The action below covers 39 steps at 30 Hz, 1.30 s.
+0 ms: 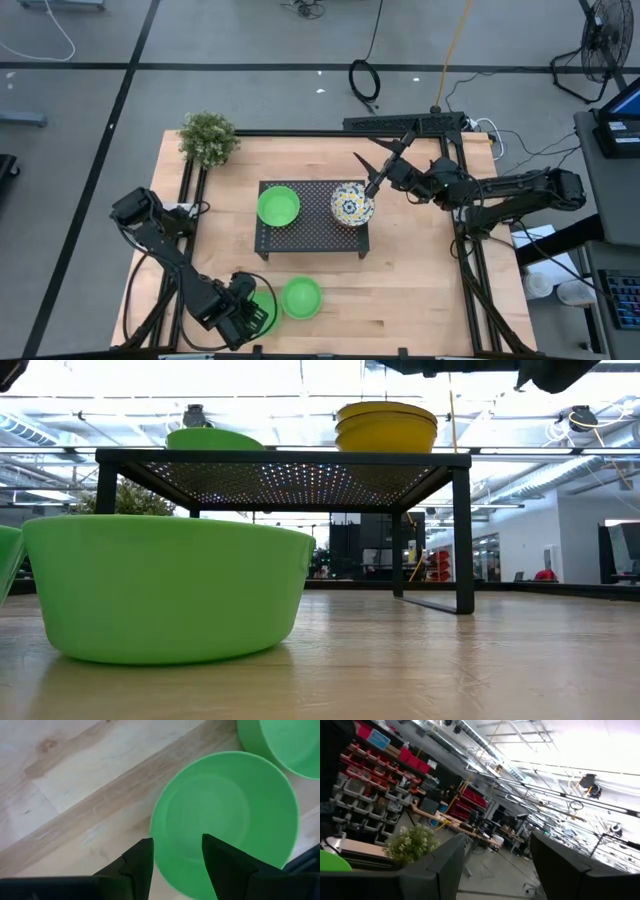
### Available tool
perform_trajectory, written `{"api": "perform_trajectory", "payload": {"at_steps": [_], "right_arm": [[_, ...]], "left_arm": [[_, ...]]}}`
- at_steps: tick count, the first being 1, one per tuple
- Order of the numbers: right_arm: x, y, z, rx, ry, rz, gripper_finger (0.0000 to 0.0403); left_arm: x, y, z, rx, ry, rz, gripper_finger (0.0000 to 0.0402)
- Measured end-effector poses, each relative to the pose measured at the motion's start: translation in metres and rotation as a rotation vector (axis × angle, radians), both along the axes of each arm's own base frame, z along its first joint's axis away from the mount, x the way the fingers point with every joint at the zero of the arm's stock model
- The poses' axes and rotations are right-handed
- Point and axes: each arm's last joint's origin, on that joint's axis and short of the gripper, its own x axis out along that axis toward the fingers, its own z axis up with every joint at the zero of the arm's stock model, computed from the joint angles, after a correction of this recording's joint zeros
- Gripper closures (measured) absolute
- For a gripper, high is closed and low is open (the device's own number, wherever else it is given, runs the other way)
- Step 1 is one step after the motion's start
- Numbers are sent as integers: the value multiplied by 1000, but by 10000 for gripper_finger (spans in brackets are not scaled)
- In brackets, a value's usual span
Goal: Pick & Place Mini bowls
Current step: Stack the left green bowl on top of the green bowl on the shelf
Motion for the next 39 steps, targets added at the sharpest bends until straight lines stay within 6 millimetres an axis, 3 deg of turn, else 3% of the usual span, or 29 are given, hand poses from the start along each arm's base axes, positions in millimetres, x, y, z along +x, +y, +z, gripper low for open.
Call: {"api": "perform_trajectory", "payload": {"at_steps": [25, 39], "right_arm": [[0, -4, -1, 21, 4, -9, 188], [0, -4, -1, 22, 4, -8, 188]], "left_arm": [[-7, -2, -1, -31, 61, 95, 229], [-14, 4, -26, -68, 106, 114, 229]]}}
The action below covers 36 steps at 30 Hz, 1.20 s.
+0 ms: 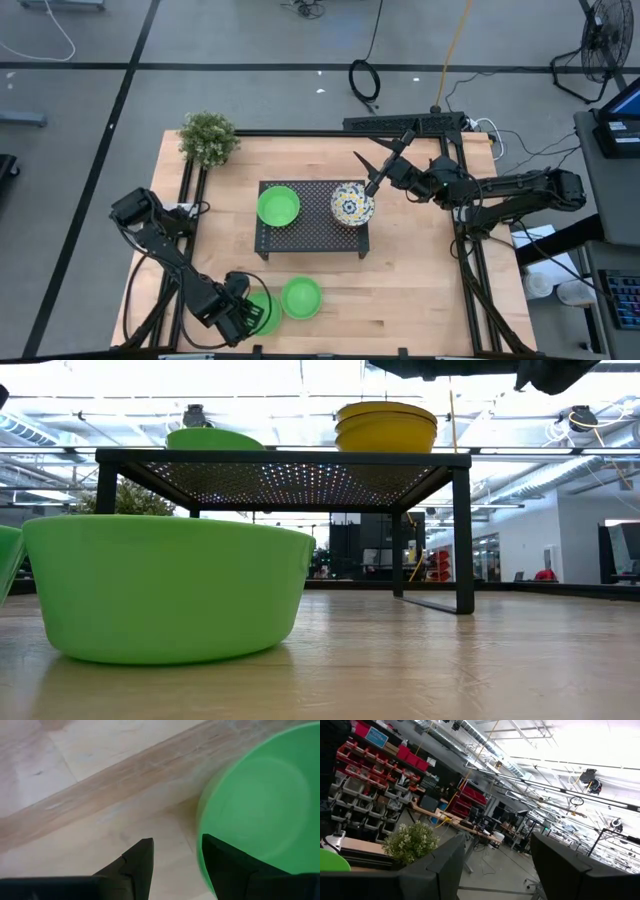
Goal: Pick & Place Mini bowls
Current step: Stack the left green bowl on top of the green bowl on the shelf
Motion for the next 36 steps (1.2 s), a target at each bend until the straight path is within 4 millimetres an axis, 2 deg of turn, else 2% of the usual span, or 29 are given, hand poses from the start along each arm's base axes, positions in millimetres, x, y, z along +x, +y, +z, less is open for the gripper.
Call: {"api": "perform_trajectory", "payload": {"at_steps": [15, 23, 36], "right_arm": [[0, 0, 0, 0, 0, 1, 188], [0, 0, 0, 18, -10, 8, 188], [0, 0, 0, 21, -11, 9, 188]], "left_arm": [[0, 0, 0, -2, -1, 9, 229], [3, 2, 0, -22, 18, 101, 229], [9, 8, 0, -34, 32, 96, 229]]}}
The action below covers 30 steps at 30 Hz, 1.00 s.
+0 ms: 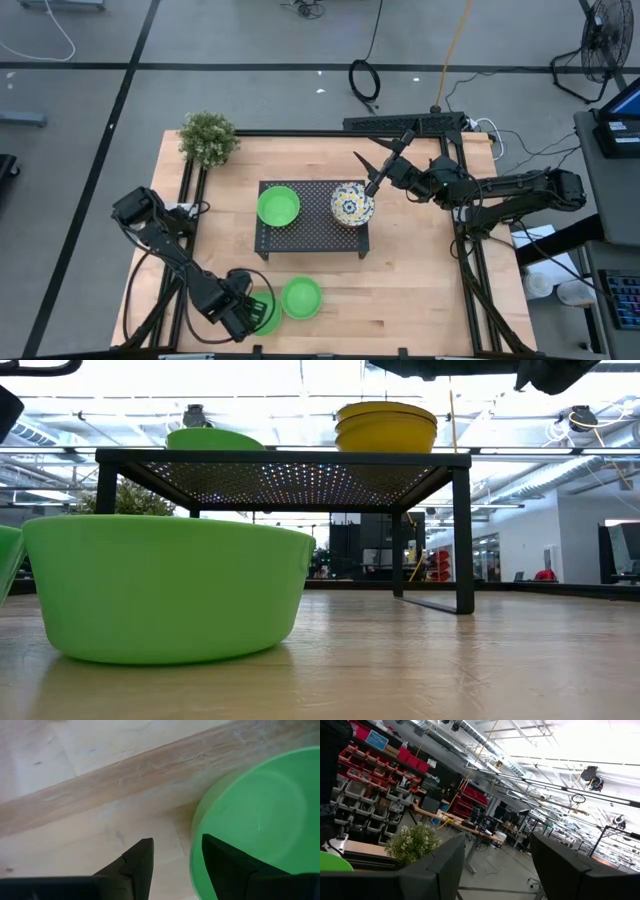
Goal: Pick & Place Mini bowls
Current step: Stack the left green bowl on top of the green bowl on the shelf
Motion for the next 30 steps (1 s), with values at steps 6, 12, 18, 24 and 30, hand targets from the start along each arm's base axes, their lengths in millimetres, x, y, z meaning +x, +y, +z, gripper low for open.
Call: {"api": "perform_trajectory", "payload": {"at_steps": [6, 12, 18, 24, 30], "right_arm": [[0, 0, 0, 0, 0, 0, 188], [0, 0, 0, 0, 0, 0, 188], [0, 0, 0, 0, 0, 0, 188], [0, 0, 0, 0, 0, 0, 188], [0, 0, 0, 0, 0, 0, 188]], "left_arm": [[0, 0, 0, 4, -4, -65, 229], [0, 0, 0, 10, -10, -92, 229], [1, 1, 0, 53, -50, -149, 229], [1, 1, 0, 53, -50, -147, 229], [1, 1, 0, 53, -50, -150, 229]]}}
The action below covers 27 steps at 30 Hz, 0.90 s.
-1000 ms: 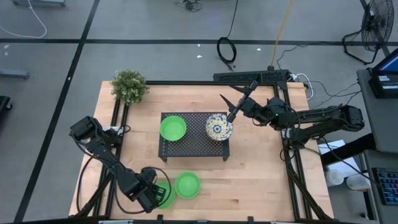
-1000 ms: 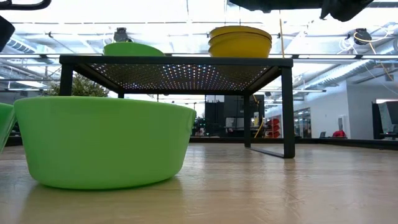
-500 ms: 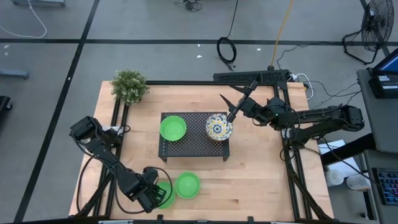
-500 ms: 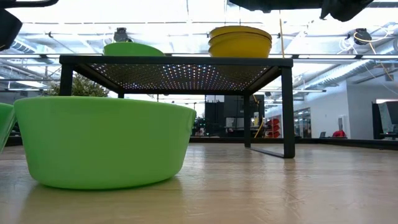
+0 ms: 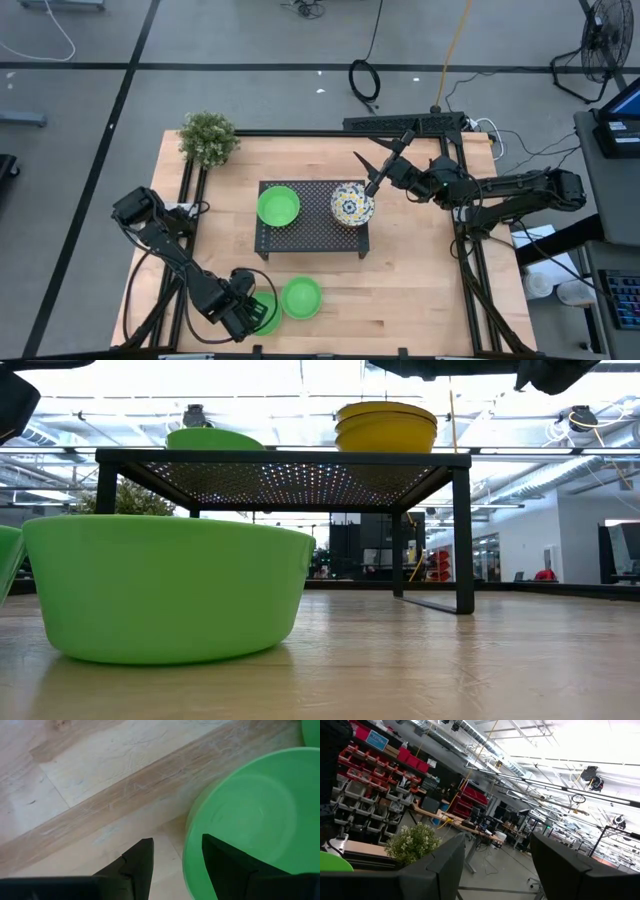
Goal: Pick & Place Mini bowls
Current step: Stack the left green bowl on top of the green bowl on the shelf
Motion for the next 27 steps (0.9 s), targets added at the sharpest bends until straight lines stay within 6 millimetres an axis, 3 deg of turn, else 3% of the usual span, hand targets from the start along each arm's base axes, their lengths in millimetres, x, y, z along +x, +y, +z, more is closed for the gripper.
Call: {"api": "perform_trajectory", "payload": {"at_steps": [27], "right_arm": [[0, 0, 0, 0, 0, 0, 188]], "left_arm": [[0, 0, 0, -3, 0, 40, 229]]}}
